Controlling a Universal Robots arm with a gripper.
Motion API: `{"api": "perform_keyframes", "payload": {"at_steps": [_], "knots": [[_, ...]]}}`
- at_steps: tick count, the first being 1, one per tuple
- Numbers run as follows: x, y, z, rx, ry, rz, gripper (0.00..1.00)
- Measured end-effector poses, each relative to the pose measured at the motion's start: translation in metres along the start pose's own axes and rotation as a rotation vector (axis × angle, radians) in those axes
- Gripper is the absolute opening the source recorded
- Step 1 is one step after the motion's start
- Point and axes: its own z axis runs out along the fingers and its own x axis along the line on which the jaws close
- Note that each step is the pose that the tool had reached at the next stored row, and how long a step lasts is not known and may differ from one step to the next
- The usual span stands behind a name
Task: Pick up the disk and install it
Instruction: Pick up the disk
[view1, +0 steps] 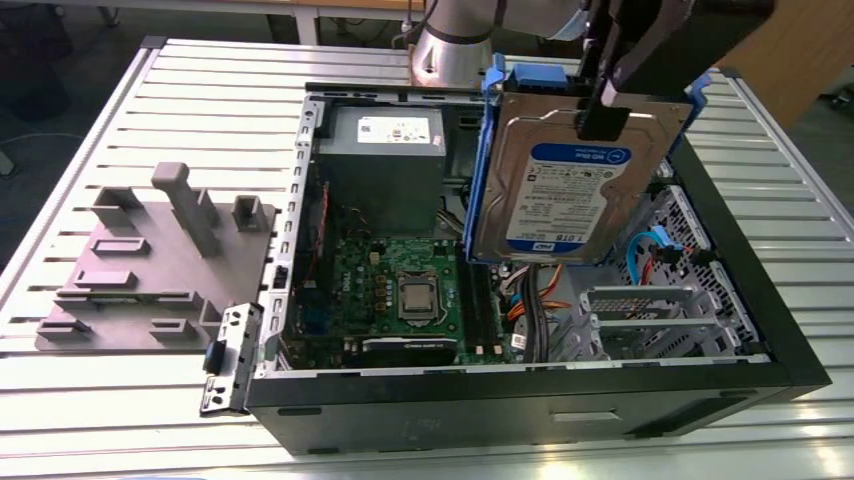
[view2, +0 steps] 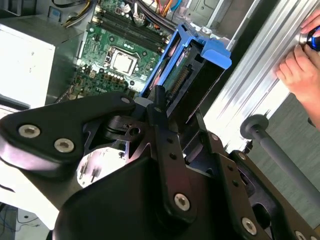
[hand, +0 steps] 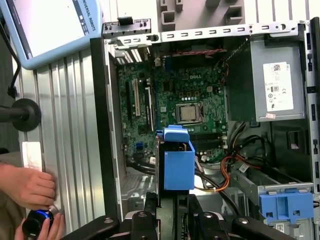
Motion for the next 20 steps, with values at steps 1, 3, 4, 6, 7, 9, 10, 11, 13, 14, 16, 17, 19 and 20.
{"api": "perform_keyframes", "payload": {"at_steps": [1, 3, 4, 6, 7, 9, 10, 11, 13, 14, 16, 17, 19, 20], "knots": [[0.0012, -0.0013, 0.0001, 0.0001, -0.0001, 0.000, 0.35], [0.0035, -0.0040, 0.0002, 0.0000, -0.0001, 0.000, 0.35], [0.0043, -0.0052, 0.0003, 0.0000, -0.0001, 0.000, 0.35], [0.0057, -0.0079, 0.0003, 0.0000, -0.0002, 0.000, 0.35], [0.0066, -0.0095, 0.0004, 0.0000, -0.0001, 0.000, 0.35], [0.0080, -0.0128, 0.0006, 0.0001, -0.0002, 0.000, 0.35], [0.0082, -0.0144, 0.0006, 0.0000, -0.0001, 0.000, 0.35], [0.0084, -0.0159, 0.0007, 0.0000, -0.0001, 0.000, 0.35], [0.0085, -0.0185, 0.0010, 0.0000, -0.0002, 0.000, 0.35], [0.0085, -0.0192, 0.0011, 0.0000, -0.0001, 0.000, 0.35], [0.0085, -0.0192, 0.0011, 0.0000, -0.0001, 0.000, 0.35], [0.0085, -0.0193, 0.0011, 0.0000, -0.0001, 0.000, 0.35], [0.0085, -0.0194, 0.0011, 0.0000, -0.0001, 0.000, 0.35], [0.0085, -0.0194, 0.0011, 0.0000, -0.0001, 0.000, 0.35]]}}
